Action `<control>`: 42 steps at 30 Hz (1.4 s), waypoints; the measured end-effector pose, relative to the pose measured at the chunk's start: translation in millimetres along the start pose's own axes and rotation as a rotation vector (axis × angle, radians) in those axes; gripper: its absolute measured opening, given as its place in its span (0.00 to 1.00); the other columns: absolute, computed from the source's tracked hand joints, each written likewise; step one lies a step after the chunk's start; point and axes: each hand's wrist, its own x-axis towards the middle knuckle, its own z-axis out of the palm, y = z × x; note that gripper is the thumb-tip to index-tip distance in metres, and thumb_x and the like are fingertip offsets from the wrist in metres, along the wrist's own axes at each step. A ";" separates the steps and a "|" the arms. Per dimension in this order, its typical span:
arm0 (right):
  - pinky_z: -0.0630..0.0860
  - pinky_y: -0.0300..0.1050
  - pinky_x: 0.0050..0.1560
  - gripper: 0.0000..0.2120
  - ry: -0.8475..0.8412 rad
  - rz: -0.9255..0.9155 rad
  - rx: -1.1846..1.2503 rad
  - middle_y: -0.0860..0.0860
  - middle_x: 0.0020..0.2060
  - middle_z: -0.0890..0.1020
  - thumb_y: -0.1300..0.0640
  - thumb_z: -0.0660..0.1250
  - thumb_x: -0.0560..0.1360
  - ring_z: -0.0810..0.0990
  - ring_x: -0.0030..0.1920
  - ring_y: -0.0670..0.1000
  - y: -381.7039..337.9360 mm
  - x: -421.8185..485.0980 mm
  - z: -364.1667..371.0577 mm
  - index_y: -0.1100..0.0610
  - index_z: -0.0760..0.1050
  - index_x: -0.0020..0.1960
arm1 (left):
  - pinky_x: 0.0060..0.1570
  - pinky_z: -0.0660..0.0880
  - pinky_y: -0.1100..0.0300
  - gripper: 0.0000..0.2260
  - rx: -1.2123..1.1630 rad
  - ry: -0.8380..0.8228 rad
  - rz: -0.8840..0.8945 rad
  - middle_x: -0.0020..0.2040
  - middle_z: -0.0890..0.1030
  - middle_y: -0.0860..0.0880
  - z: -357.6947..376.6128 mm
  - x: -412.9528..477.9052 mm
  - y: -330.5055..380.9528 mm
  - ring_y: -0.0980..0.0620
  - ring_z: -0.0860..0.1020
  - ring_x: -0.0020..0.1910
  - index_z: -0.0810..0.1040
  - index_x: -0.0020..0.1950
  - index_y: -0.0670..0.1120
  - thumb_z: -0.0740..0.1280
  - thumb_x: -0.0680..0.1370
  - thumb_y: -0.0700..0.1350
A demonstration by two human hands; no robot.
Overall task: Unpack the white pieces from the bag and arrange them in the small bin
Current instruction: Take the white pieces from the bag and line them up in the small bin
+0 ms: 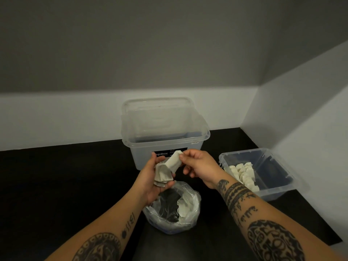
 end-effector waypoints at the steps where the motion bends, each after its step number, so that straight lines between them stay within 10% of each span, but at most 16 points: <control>1: 0.71 0.36 0.28 0.08 -0.055 0.013 -0.041 0.49 0.38 0.84 0.57 0.69 0.80 0.78 0.31 0.45 -2.0 -0.6 2.2 0.61 0.80 0.55 | 0.38 0.81 0.52 0.27 0.001 -0.036 -0.029 0.54 0.85 0.41 -2.2 -0.1 0.7 0.45 0.84 0.46 0.78 0.67 0.49 0.57 0.81 0.68; 5: 0.78 0.35 0.33 0.06 -0.077 -0.016 -0.271 0.52 0.37 0.85 0.59 0.74 0.77 0.83 0.32 0.44 2.5 0.9 21.6 0.60 0.81 0.51 | 0.36 0.81 0.54 0.31 0.044 -0.151 -0.091 0.58 0.85 0.42 -3.7 -2.9 -3.0 0.42 0.85 0.52 0.79 0.67 0.49 0.58 0.78 0.70; 12: 0.78 0.38 0.33 0.07 0.101 0.031 -0.302 0.52 0.41 0.85 0.55 0.68 0.81 0.80 0.29 0.46 37.7 0.7 24.6 0.58 0.80 0.54 | 0.25 0.75 0.60 0.09 0.032 -0.030 -0.002 0.52 0.82 0.44 -25.8 2.5 -13.0 0.49 0.82 0.38 0.78 0.61 0.49 0.66 0.82 0.40; 18: 0.80 0.47 0.53 0.14 -0.156 0.160 -1.329 0.51 0.52 0.82 0.47 0.72 0.75 0.81 0.52 0.51 80.3 -17.5 39.3 0.53 0.80 0.57 | 0.38 0.82 0.53 0.07 0.386 -0.013 0.030 0.53 0.84 0.43 -32.1 4.4 -30.3 0.47 0.84 0.45 0.79 0.58 0.47 0.69 0.81 0.39; 24: 0.76 0.50 0.64 0.14 -0.205 0.182 -1.584 0.56 0.62 0.79 0.55 0.68 0.79 0.79 0.62 0.55 97.8 -15.8 48.0 0.57 0.77 0.64 | 0.47 0.84 0.49 0.05 0.632 0.019 0.054 0.56 0.82 0.43 -28.6 4.7 -39.1 0.46 0.84 0.52 0.80 0.56 0.49 0.68 0.82 0.41; 33: 0.79 0.47 0.60 0.11 -0.135 0.113 -1.366 0.53 0.58 0.81 0.60 0.67 0.79 0.81 0.57 0.52 94.6 -17.5 24.0 0.56 0.80 0.61 | 0.42 0.82 0.54 0.04 0.713 0.064 0.029 0.57 0.82 0.44 -36.9 2.6 -35.5 0.44 0.84 0.54 0.80 0.55 0.50 0.68 0.81 0.42; 42: 0.78 0.39 0.35 0.07 0.021 0.308 -0.096 0.52 0.44 0.84 0.64 0.72 0.77 0.81 0.38 0.46 55.2 -24.4 -0.4 0.57 0.81 0.54 | 0.35 0.81 0.54 0.10 0.371 0.084 0.086 0.55 0.83 0.43 -23.5 -2.7 -21.6 0.47 0.84 0.42 0.79 0.60 0.49 0.69 0.81 0.38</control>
